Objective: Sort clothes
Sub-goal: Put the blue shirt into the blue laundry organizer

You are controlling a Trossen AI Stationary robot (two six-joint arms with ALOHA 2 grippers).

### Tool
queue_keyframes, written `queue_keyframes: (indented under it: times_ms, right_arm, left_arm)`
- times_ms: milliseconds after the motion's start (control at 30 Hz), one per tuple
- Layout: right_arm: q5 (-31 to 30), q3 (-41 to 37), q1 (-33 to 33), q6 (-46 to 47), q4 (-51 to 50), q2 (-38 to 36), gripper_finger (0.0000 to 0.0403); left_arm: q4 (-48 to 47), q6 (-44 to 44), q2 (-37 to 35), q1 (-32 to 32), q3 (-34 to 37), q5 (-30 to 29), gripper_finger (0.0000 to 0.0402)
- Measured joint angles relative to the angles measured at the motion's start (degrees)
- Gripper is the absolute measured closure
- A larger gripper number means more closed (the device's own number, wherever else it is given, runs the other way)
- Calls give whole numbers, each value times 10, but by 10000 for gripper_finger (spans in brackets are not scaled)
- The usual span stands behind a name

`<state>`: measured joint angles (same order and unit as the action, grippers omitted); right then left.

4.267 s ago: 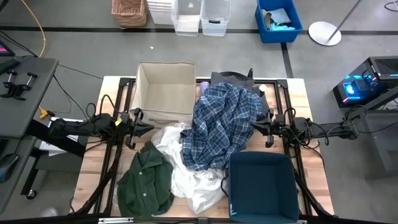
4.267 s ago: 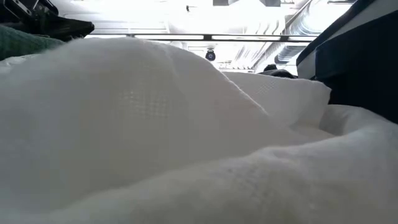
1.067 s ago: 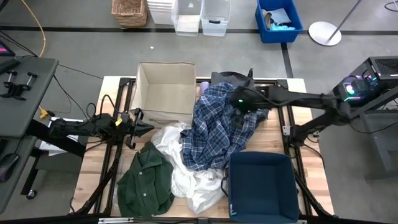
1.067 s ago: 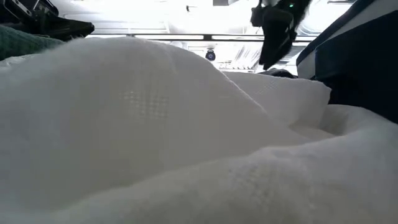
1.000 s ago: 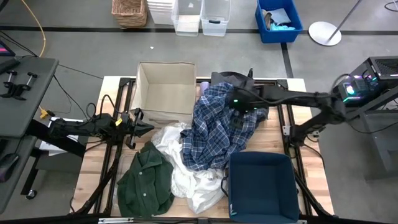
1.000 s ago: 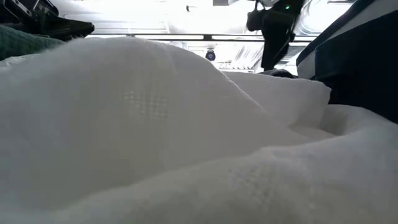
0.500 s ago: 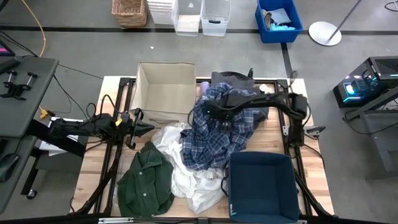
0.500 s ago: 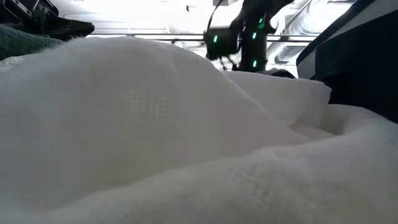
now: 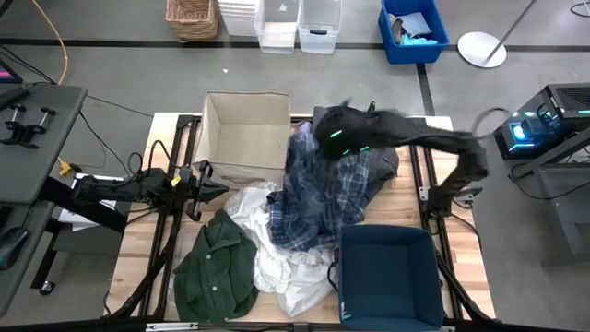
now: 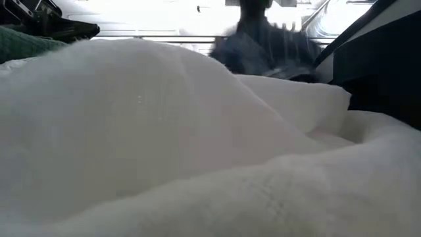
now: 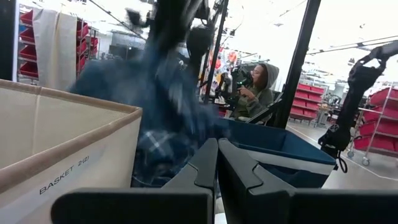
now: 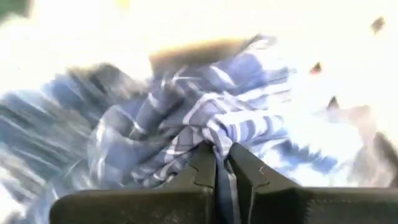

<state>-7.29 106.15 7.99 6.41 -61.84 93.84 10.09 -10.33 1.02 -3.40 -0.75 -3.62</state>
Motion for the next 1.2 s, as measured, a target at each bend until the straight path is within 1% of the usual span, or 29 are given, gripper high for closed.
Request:
queue_keyframes:
  times_ms: [100,200,333,400,500,633,733,800,867,967,1100,1200]
  right_arm:
    - [39,103,-15,27,15,-66,398]
    - [92,178,-45,47,59,-127,398]
    - [130,224,-120,118,89,-180,398]
    - [125,229,-172,166,80,-197,398]
    - [75,228,-265,244,19,-207,398]
    - [9,227,-378,395,-126,-199,398]
    - [-5,227,-441,518,-227,-182,399]
    - [-6,226,-477,581,-286,-169,399]
    - [-9,196,-502,589,-274,-162,399]
    - [-14,121,-526,578,-220,-151,399]
    - [67,-24,-548,583,-188,-133,399]
    - [143,-149,-559,595,-98,-135,399]
  left_arm:
    - [0,0,0,0,0,0,401]
    - [0,0,0,0,0,0,401]
    - [0,0,0,0,0,0,401]
    - [0,0,0,0,0,0,401]
    - [0,0,0,0,0,0,401]
    - [0,0,0,0,0,0,401]
    - [0,0,0,0,0,0,401]
    - [0,0,0,0,0,0,401]
    - [0,0,0,0,0,0,401]
    - [0,0,0,0,0,0,401]
    - [0,0,0,0,0,0,401]
    - [0,0,0,0,0,0,401]
